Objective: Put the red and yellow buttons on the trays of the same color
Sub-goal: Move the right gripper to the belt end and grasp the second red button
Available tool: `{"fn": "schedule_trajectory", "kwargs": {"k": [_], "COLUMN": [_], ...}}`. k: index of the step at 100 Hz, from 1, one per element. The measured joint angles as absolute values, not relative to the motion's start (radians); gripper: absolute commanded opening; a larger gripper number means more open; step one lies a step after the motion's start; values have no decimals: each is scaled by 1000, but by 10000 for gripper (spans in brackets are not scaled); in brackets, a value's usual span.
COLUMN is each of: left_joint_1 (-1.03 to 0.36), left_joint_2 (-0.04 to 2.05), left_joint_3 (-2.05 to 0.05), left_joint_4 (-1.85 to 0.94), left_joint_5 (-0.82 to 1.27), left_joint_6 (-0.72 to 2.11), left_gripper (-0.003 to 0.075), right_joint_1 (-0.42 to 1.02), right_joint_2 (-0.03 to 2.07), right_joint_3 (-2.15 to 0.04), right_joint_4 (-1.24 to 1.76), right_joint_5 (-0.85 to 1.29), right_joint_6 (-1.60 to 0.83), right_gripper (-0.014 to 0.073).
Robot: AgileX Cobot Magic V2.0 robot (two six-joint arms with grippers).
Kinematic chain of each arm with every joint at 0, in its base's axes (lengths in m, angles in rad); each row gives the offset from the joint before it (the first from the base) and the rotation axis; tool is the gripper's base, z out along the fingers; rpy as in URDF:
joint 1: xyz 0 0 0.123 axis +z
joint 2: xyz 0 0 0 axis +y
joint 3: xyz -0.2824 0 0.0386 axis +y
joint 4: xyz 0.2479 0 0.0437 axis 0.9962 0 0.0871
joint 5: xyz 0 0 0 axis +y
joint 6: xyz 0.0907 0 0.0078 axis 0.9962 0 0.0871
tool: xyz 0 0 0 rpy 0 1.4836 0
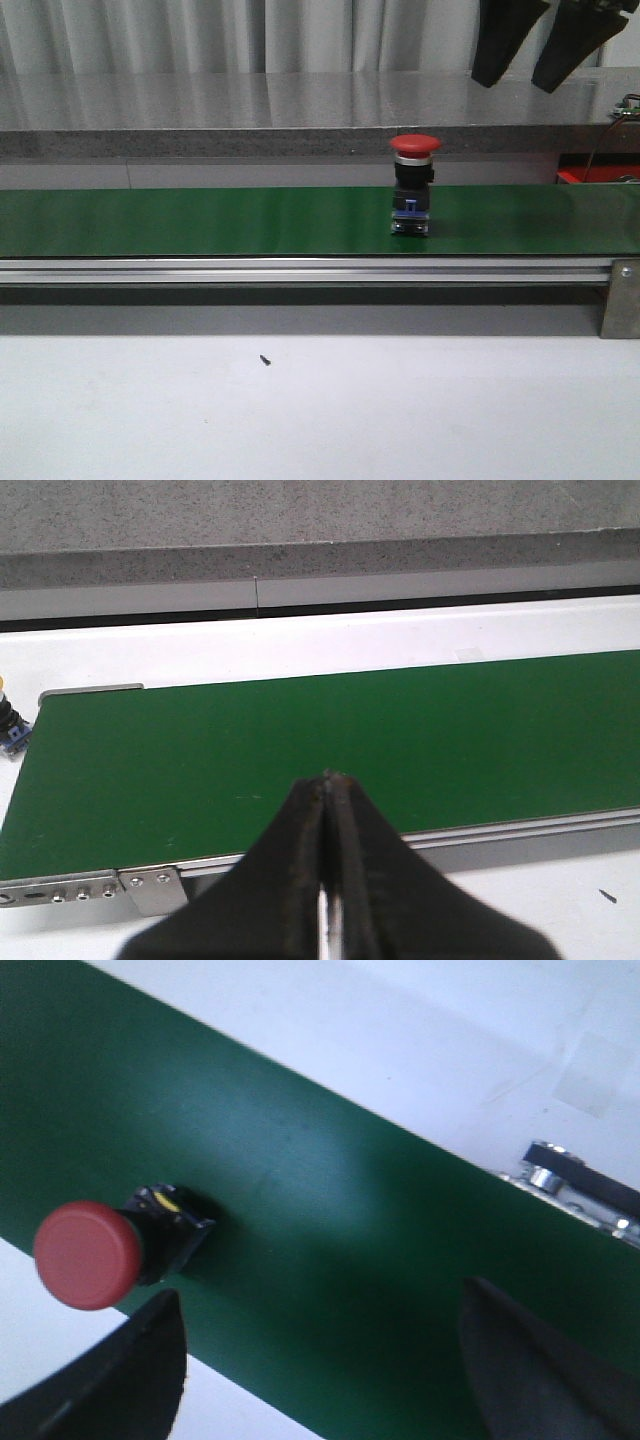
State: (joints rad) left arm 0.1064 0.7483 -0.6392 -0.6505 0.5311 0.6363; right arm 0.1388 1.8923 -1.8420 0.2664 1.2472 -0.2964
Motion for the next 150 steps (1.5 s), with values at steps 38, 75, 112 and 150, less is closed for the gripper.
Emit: {"fn": "schedule_trajectory", "kwargs": {"k": [38,75,112,150], "left_joint_1": [106,106,106,106], "left_joint_2": [748,748,748,748], "left_joint_3": [-639,-639,-639,-639], "left_joint_4": [-651,-651,-651,-651], "left_joint_5": [531,531,531,531], "left_joint_6": [636,636,636,636], "left_gripper": [-20,-20,-20,-20], "right_joint_1": [203,203,203,206], "right_joint_2": [1821,1756,1756,1786], "right_joint_3": [-1752,-1595,-1582,-1582], "right_joint_4": [222,220,220,128], "right_joint_5": [1245,1216,1139,1114], "right_joint_6": [-296,-306,-312,-314], "right_gripper": [560,560,560,560]}}
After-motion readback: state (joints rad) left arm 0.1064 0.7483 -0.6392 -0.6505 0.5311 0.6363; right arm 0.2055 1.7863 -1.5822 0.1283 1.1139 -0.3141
